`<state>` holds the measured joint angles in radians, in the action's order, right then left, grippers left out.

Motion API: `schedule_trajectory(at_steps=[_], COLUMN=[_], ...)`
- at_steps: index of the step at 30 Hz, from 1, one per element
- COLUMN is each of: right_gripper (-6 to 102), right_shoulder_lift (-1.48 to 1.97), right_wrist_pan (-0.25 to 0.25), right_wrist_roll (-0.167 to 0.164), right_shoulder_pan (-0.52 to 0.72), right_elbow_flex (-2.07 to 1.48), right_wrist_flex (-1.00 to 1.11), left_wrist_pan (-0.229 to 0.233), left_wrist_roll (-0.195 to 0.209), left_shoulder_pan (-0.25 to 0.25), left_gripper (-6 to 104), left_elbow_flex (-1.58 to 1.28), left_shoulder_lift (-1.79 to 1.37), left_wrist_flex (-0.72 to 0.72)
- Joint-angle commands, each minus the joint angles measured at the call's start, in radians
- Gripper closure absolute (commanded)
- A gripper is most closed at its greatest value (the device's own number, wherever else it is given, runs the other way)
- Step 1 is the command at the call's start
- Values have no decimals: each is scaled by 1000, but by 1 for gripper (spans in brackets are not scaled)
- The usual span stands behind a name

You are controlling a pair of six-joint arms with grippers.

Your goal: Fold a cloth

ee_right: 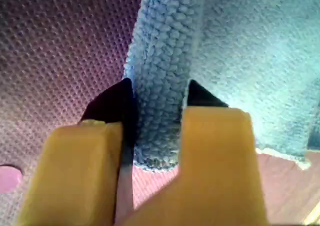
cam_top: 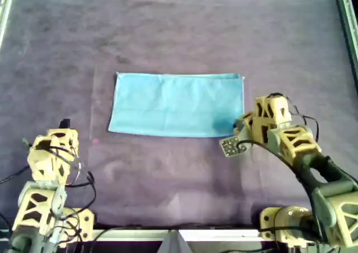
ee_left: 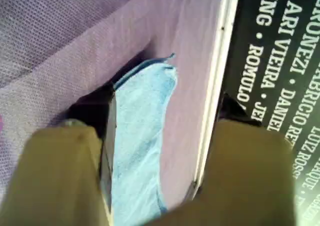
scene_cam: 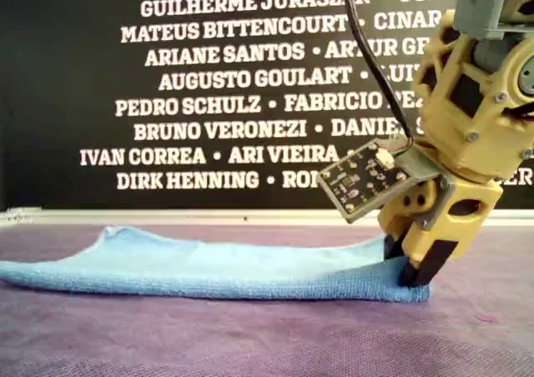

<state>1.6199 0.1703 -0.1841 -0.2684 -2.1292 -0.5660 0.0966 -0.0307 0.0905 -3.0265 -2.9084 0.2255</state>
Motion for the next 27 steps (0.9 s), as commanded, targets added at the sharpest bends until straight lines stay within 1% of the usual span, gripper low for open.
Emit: schedule_trajectory(at_steps=[1, 4, 7, 8, 12, 18, 21, 24, 27], right_gripper=[68, 79, 96, 100, 95, 94, 94, 94, 94], right_shoulder_lift=[6, 6, 8, 9, 29, 32, 9, -31, -129], right_wrist_pan=[9, 9, 9, 9, 9, 9, 8, -6, -8], right_wrist_roll=[6, 8, 8, 8, 8, 8, 9, 9, 9], right_shoulder_pan=[6, 6, 6, 6, 0, -52, -138, -264, -374], right_elbow_flex=[51, 55, 58, 58, 61, 221, 353, 486, 660], right_wrist_flex=[38, 38, 38, 38, 38, 35, 35, 35, 35], left_wrist_pan=[-5, -5, -5, -5, -5, -5, -5, -5, -5], left_wrist_roll=[-3, -3, -3, -3, -3, -3, -3, -3, -3], left_shoulder_pan=[-12, -12, -12, -12, -12, -12, -12, -12, -12], left_gripper=[25, 25, 25, 25, 25, 25, 25, 25, 25], left_elbow_flex=[12, 12, 12, 12, 12, 12, 12, 12, 12], left_shoulder_lift=[-5, -5, -3, -5, -6, -11, -12, -14, -15], left_wrist_flex=[0, 0, 0, 0, 0, 0, 0, 0, 0])
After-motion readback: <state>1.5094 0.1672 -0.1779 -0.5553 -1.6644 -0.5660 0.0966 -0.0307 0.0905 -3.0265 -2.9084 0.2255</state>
